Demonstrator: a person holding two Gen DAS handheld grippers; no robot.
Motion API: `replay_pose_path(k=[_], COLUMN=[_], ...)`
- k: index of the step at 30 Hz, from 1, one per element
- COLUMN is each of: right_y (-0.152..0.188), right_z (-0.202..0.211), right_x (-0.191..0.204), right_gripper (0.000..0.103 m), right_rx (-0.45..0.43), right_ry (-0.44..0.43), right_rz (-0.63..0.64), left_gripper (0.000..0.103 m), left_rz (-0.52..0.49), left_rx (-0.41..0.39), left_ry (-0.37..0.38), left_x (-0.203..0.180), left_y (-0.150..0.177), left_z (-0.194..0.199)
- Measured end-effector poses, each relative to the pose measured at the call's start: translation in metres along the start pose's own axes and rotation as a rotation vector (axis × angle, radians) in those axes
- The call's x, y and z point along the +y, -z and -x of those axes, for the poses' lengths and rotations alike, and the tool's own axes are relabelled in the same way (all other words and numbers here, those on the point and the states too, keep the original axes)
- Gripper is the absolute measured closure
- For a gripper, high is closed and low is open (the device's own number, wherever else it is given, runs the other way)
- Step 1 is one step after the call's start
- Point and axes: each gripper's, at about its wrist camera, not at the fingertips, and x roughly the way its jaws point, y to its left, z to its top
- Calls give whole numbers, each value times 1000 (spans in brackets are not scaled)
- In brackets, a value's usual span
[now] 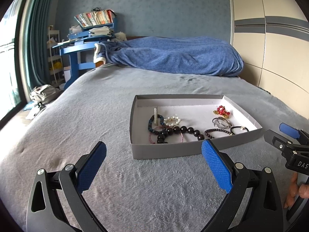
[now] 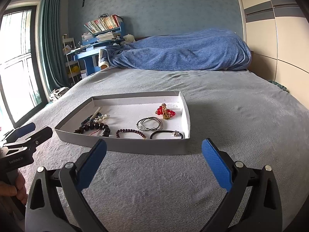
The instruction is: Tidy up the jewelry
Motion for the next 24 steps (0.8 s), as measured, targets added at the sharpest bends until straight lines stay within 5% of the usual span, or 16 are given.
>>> replay_pose_path(k=[24], right_y=[1], right_z=[-1], right_x=[2], right_gripper=[6], right_rx=[0], right_ry=[-1], right_rz=[5], left_gripper=[5], left_rz=[-4], left_rx=[4], left_ry=[4], left_x=[-3], left_y=[1], left_z=[-2])
